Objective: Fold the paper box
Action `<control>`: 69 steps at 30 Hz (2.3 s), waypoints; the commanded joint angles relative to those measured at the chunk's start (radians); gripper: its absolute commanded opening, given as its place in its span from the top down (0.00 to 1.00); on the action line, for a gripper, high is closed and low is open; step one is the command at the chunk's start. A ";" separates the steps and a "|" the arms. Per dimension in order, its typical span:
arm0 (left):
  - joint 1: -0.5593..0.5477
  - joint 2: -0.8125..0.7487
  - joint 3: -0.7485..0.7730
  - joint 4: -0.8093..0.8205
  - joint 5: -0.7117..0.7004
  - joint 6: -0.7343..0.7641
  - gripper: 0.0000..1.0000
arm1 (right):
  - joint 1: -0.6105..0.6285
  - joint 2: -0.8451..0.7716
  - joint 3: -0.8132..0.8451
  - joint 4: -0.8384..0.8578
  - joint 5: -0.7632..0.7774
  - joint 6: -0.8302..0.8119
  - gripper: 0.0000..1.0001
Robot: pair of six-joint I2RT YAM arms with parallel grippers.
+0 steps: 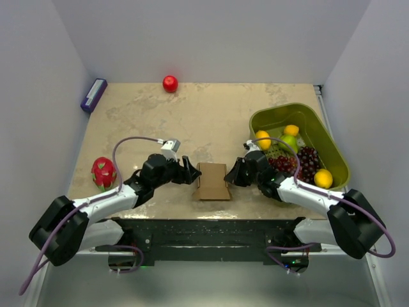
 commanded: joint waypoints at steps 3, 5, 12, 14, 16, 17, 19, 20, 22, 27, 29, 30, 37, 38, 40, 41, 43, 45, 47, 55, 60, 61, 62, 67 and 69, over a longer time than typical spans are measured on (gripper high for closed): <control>-0.001 0.081 -0.052 0.168 0.071 -0.131 0.22 | -0.005 0.018 -0.051 -0.076 0.016 0.007 1.00; -0.001 0.102 -0.061 0.192 0.072 -0.154 0.22 | -0.006 0.012 -0.054 -0.077 0.018 0.007 1.00; 0.005 0.170 -0.124 0.371 0.118 -0.283 0.20 | -0.014 -0.002 -0.060 -0.084 0.026 0.004 1.00; 0.005 0.196 -0.141 0.442 0.143 -0.315 0.20 | -0.014 0.001 -0.058 -0.081 0.023 0.004 1.00; 0.005 0.217 -0.145 0.480 0.158 -0.332 0.20 | -0.014 0.003 -0.057 -0.080 0.021 0.002 1.00; 0.005 0.246 -0.144 0.506 0.173 -0.345 0.20 | -0.015 0.004 -0.055 -0.080 0.021 0.002 1.00; 0.005 0.278 -0.148 0.546 0.192 -0.363 0.20 | -0.015 0.006 -0.051 -0.079 0.016 0.001 1.00; 0.005 0.311 -0.156 0.600 0.210 -0.383 0.20 | -0.014 0.006 -0.049 -0.080 0.016 0.001 1.00; 0.005 0.340 -0.156 0.640 0.229 -0.398 0.22 | -0.015 0.006 -0.048 -0.082 0.018 -0.002 1.00; -0.009 0.372 -0.135 0.700 0.246 -0.406 0.30 | -0.014 0.001 -0.046 -0.090 0.026 -0.013 1.00; -0.012 0.378 -0.122 0.700 0.246 -0.406 0.35 | -0.014 -0.002 -0.045 -0.090 0.026 -0.024 1.00; -0.012 0.381 -0.119 0.701 0.246 -0.408 0.39 | -0.015 -0.008 -0.042 -0.090 0.027 -0.029 1.00; -0.012 0.443 -0.115 0.783 0.291 -0.463 0.60 | -0.014 -0.126 -0.011 -0.137 0.085 -0.127 0.68; -0.010 0.455 -0.113 0.793 0.298 -0.480 0.61 | -0.014 -0.141 -0.003 -0.149 0.101 -0.154 0.61; -0.009 0.469 -0.110 0.815 0.316 -0.492 0.62 | -0.014 -0.177 0.023 -0.175 0.108 -0.186 0.39; -0.007 0.469 -0.105 0.813 0.325 -0.500 0.62 | -0.014 -0.209 0.032 -0.182 0.107 -0.225 0.34; 0.002 0.461 -0.096 0.804 0.353 -0.503 0.62 | -0.009 -0.237 0.057 -0.183 0.089 -0.265 0.20; 0.013 0.447 -0.092 0.780 0.373 -0.503 0.62 | 0.007 -0.284 0.075 -0.182 0.082 -0.315 0.11; 0.043 0.417 -0.087 0.741 0.419 -0.500 0.62 | 0.035 -0.318 0.086 -0.177 0.093 -0.349 0.08; 0.201 0.248 -0.105 0.590 0.635 -0.550 0.64 | 0.167 -0.419 0.087 -0.131 0.177 -0.453 0.02; 0.298 0.159 -0.110 0.447 0.726 -0.541 0.63 | 0.208 -0.470 0.071 -0.093 0.118 -0.579 0.02; 0.330 0.138 -0.118 0.433 0.759 -0.562 0.63 | 0.219 -0.490 0.066 -0.075 0.115 -0.596 0.02; 0.346 0.125 -0.125 0.427 0.776 -0.575 0.63 | 0.244 -0.507 0.060 -0.062 0.111 -0.636 0.02; 0.428 0.035 -0.230 0.412 0.848 -0.676 0.62 | 0.310 -0.588 -0.018 0.031 0.121 -0.740 0.04; 0.464 0.012 -0.269 0.418 0.873 -0.708 0.62 | 0.346 -0.594 -0.049 0.070 0.125 -0.769 0.05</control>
